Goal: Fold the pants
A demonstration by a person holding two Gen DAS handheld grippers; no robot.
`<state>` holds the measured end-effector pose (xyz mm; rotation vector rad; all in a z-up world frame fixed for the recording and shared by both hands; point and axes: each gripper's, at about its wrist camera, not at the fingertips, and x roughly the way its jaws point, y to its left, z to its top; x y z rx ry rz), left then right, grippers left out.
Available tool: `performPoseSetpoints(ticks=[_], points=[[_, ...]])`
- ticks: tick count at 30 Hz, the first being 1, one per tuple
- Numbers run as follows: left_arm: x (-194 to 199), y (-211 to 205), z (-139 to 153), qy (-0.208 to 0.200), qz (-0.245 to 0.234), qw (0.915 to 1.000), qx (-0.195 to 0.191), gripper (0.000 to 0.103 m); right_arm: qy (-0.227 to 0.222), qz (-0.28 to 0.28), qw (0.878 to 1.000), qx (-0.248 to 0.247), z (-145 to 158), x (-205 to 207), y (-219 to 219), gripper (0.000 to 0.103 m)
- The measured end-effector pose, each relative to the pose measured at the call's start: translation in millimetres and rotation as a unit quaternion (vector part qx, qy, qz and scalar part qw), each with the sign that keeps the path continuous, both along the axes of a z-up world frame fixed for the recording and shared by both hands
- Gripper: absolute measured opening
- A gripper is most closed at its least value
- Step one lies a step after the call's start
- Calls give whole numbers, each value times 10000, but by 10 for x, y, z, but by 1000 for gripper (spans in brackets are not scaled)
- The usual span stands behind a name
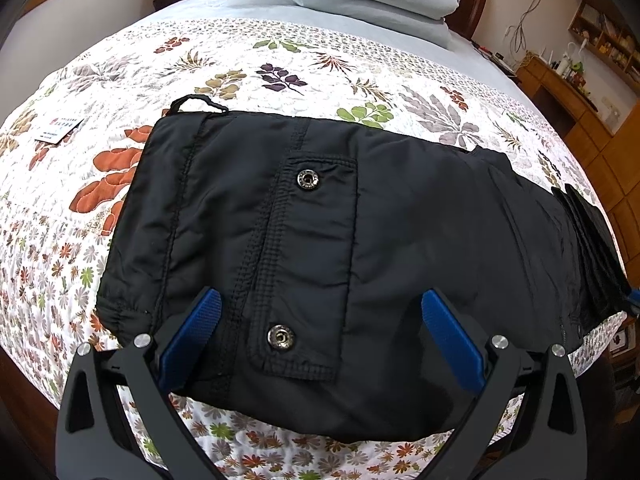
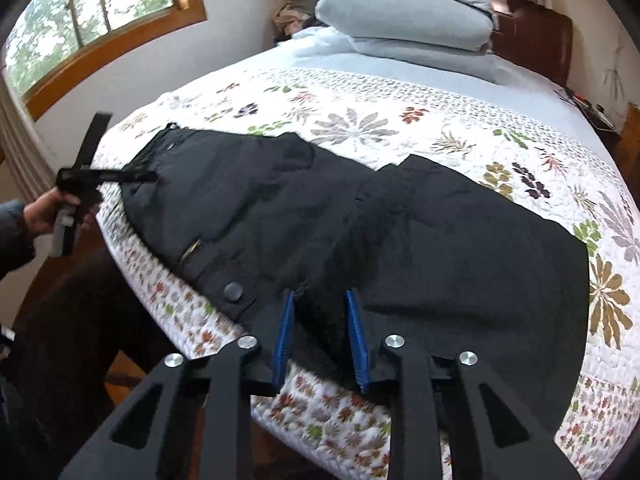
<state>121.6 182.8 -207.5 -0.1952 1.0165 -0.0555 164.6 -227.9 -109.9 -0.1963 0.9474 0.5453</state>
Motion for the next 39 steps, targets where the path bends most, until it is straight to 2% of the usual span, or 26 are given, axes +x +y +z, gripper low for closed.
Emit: performPoseSetpoints(ticks=[2, 9, 17, 21, 23, 26, 27, 28, 31, 35, 39], points=[[-4, 0, -2, -7, 21, 10000, 3, 100, 12, 8, 9999, -119, -86, -10, 42, 26], [11, 17, 8, 0, 61, 10000, -40, 100, 211, -136, 9997, -2, -260, 47, 5, 28], [6, 1, 3, -18, 49, 10000, -6, 101, 113, -200, 9987, 452, -78, 64, 0, 27], [0, 7, 2, -17, 63, 10000, -31, 101, 293, -107, 9987, 407, -169, 131, 74, 27], [-1, 12, 1, -19, 59, 10000, -41, 101, 387, -90, 9987, 307, -251, 144, 98, 29], [-1, 14, 4, -14, 51, 10000, -47, 101, 461, -66, 9985, 278, -298, 122, 115, 40], [-2, 13, 5, -10, 55, 10000, -53, 101, 483, -29, 9984, 299, -284, 110, 121, 48], [0, 16, 11, -3, 66, 10000, -72, 101, 456, -4, 9985, 308, -258, 91, 128, 50], [-8, 65, 65, 24, 176, 9994, -288, 100, 387, 4, 9984, 417, -160, 56, 106, 50], [-117, 179, 204, -38, 484, 9964, -694, 100, 355, -219, 9953, 869, 4, 48, -50, 51], [-407, 325, 406, -347, 968, 9920, -739, 100, 237, -657, 9900, 1226, 151, 106, -302, 53]])
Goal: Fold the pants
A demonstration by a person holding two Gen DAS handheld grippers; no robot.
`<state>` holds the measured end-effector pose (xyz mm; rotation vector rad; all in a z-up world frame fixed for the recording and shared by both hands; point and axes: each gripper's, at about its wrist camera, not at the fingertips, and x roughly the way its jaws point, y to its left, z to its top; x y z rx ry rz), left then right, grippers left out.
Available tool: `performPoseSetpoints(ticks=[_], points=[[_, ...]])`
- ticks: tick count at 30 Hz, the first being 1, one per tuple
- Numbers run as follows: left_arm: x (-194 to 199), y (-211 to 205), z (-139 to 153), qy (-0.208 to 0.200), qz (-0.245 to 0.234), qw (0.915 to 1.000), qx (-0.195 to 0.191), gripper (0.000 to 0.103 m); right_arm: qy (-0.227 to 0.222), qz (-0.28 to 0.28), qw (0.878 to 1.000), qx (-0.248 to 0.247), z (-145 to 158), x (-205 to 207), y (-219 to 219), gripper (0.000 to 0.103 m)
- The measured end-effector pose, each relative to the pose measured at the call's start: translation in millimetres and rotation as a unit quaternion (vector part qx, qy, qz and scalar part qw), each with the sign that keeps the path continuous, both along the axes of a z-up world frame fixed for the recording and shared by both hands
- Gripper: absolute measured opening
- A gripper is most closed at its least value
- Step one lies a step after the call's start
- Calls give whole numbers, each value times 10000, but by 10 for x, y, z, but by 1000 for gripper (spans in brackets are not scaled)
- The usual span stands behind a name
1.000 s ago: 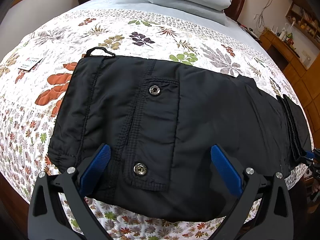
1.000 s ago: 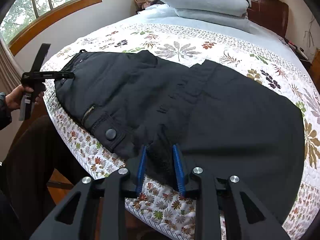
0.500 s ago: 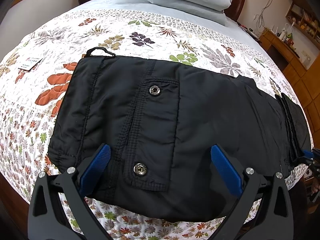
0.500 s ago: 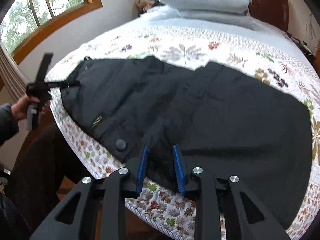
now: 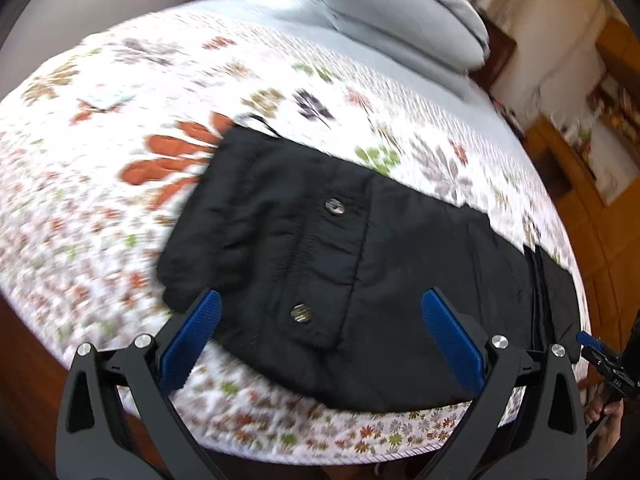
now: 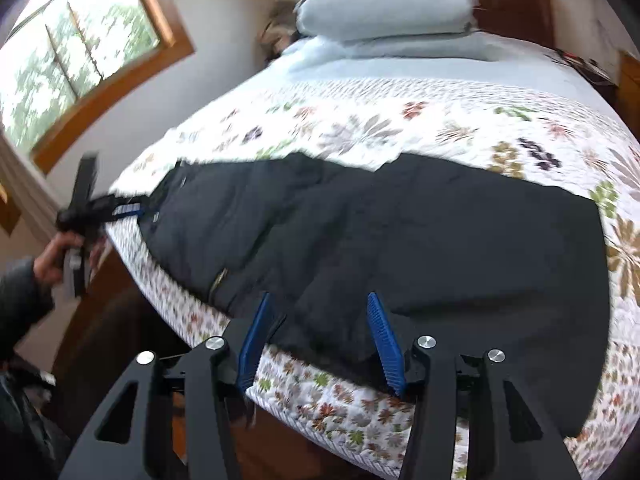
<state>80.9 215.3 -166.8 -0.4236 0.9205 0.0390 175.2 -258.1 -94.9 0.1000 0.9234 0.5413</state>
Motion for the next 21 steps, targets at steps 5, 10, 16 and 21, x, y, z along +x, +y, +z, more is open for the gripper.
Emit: performPoseSetpoints(ticks=[5, 10, 16, 21], points=[[-347, 321, -54, 29, 1016, 9909, -878, 100, 59, -633, 9977, 244, 24, 133, -346, 60], [-377, 453, -296, 162, 1413, 9690, -2021, 99, 163, -1015, 9937, 439, -4, 190, -604, 60], [-235, 443, -494, 170, 1511, 9564, -2495, 99, 195, -1143, 9924, 410, -34, 218, -689, 60], [-126, 437, -657, 232, 1613, 9494, -2686, 76, 233, -1105, 9930, 339, -61, 230, -671, 60]])
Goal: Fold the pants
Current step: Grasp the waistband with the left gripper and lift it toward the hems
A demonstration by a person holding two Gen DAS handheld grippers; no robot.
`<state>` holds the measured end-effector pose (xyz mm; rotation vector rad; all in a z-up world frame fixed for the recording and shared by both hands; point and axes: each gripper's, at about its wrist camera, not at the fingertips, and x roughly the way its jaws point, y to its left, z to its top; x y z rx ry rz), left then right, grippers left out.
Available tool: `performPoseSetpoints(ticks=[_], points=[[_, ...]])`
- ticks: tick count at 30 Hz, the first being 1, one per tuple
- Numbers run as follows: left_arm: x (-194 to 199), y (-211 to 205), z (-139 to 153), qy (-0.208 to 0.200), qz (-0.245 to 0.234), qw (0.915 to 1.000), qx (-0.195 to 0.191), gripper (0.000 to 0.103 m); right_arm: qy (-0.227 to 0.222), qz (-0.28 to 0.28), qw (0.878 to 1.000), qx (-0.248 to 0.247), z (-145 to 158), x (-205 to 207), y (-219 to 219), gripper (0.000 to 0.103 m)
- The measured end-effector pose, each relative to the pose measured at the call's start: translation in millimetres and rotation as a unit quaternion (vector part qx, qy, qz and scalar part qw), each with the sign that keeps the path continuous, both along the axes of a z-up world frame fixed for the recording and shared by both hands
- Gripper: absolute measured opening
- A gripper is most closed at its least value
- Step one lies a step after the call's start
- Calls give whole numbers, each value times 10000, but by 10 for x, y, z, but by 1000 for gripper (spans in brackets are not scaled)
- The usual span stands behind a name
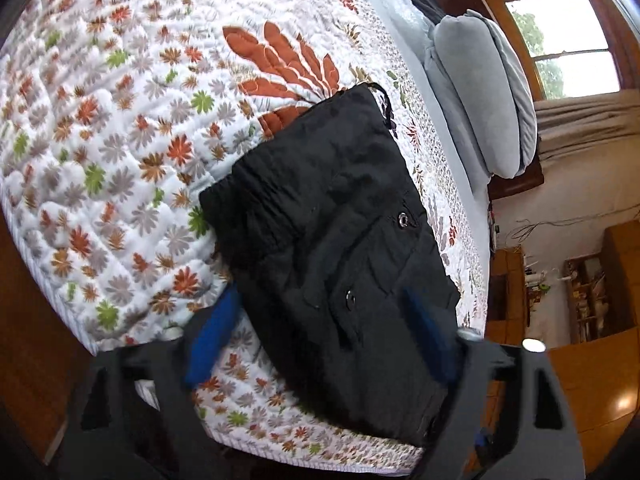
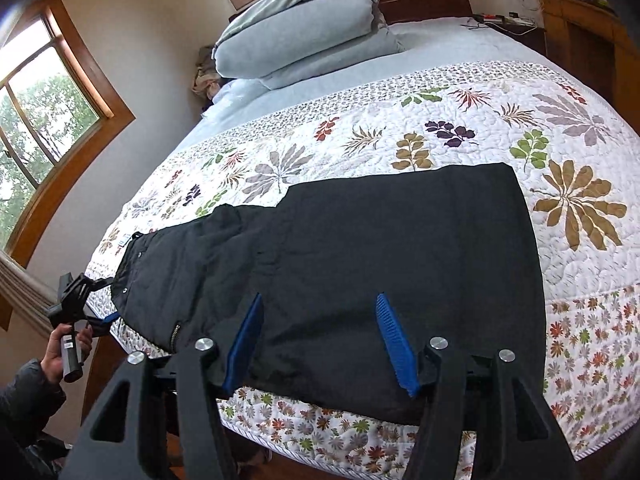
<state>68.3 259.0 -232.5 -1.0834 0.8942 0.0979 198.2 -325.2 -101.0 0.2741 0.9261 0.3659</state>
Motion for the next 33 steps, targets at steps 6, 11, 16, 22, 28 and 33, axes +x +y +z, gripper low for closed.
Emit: performPoseSetpoints(ticks=[6, 11, 16, 22, 28, 33], points=[[68, -44, -20, 24, -91, 9998, 176, 75, 87, 25, 10000, -22, -63, 0, 17, 60], [2, 21, -97, 138, 26, 9996, 226, 33, 103, 15, 9999, -34, -79, -5, 8, 60], [-41, 44, -113, 31, 53, 9999, 129, 22, 137, -9, 9999, -42, -88, 0, -4, 61], [-66, -83, 168, -321, 11, 9984, 476, 13, 139, -35, 9999, -17, -79, 7, -26, 62], [2, -288, 501, -994, -278, 9916, 773, 12, 131, -29, 9999, -21, -65, 13, -31, 62], [76, -539, 807, -1538, -673, 9819, 878, 12, 102, -103, 9999, -10, -37, 17, -89, 62]])
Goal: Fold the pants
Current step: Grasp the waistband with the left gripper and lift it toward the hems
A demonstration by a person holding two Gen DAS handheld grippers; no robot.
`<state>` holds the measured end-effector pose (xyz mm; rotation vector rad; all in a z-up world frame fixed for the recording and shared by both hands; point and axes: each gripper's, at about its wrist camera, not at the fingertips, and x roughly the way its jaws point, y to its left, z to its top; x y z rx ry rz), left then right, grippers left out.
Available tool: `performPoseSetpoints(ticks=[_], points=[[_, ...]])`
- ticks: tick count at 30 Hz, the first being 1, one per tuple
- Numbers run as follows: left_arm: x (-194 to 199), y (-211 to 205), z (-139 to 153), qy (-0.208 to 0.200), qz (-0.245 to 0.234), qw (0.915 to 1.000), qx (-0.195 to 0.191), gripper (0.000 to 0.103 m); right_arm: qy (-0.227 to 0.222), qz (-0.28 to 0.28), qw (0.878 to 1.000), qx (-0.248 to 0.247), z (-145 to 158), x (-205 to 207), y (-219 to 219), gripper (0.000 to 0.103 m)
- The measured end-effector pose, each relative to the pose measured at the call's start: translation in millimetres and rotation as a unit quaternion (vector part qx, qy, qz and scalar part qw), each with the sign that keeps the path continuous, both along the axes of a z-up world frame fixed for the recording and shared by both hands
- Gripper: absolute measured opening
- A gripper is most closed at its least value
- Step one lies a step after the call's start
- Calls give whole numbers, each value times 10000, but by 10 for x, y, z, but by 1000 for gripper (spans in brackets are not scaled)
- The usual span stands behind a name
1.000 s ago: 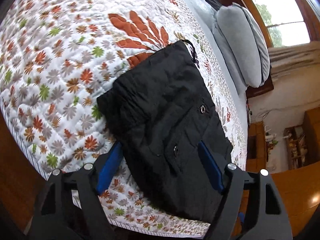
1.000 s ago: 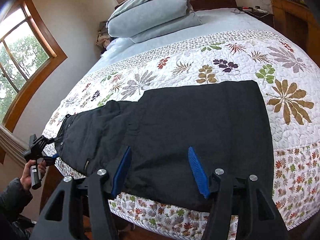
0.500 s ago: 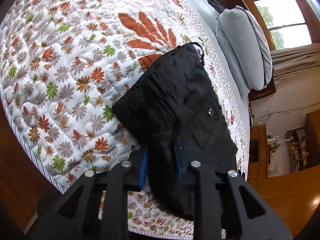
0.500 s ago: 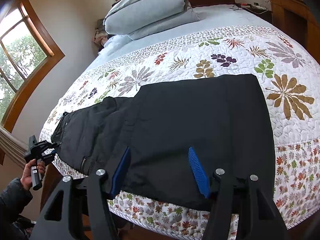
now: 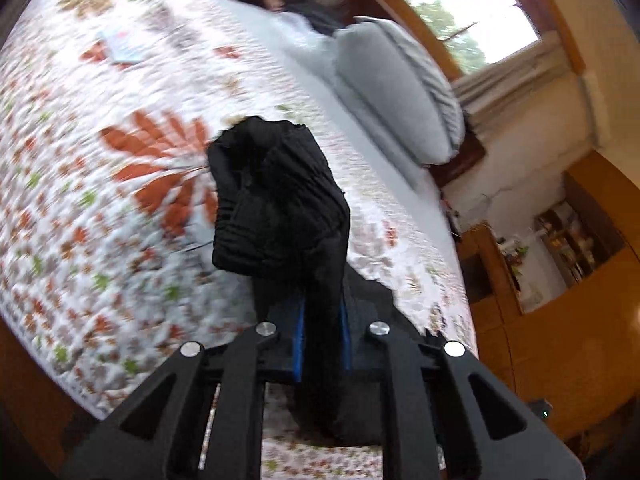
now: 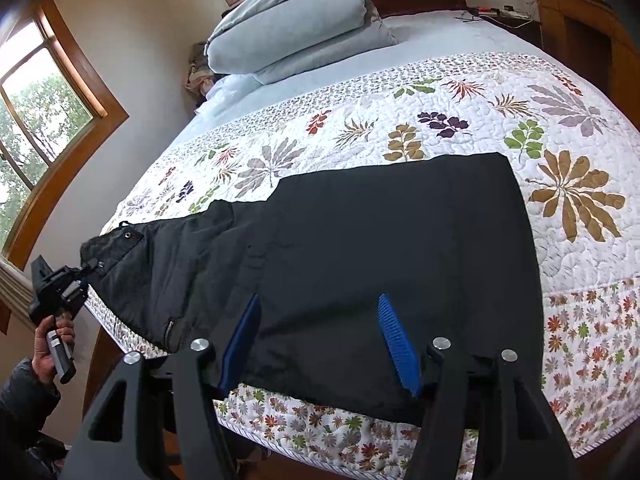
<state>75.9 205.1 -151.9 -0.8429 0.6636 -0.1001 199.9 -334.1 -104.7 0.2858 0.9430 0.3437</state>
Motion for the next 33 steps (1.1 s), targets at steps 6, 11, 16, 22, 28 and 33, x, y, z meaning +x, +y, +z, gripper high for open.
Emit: performPoseSetpoints(ticks=[6, 11, 16, 22, 28, 33], points=[[101, -403, 329, -541, -584, 9967, 171, 12, -34, -167, 9998, 111, 45, 18, -148, 62], [174, -755, 502, -873, -1044, 9907, 92, 12, -78, -351, 9991, 230, 80, 18, -321, 62], [223, -1084, 560, -1052, -1429, 9841, 104, 12, -45, -507, 9978, 414, 73, 28, -474, 62], [346, -1461, 479, -1062, -1854, 9767, 202, 12, 20, -495, 9957, 784, 77, 68, -519, 62], [542, -1820, 299, -922, -2337, 9675, 276, 12, -46, -274, 9969, 731, 151, 139, -353, 62], [632, -2187, 91, -735, -2906, 9529, 460, 12, -38, -8, 9952, 982, 215, 283, -170, 72]])
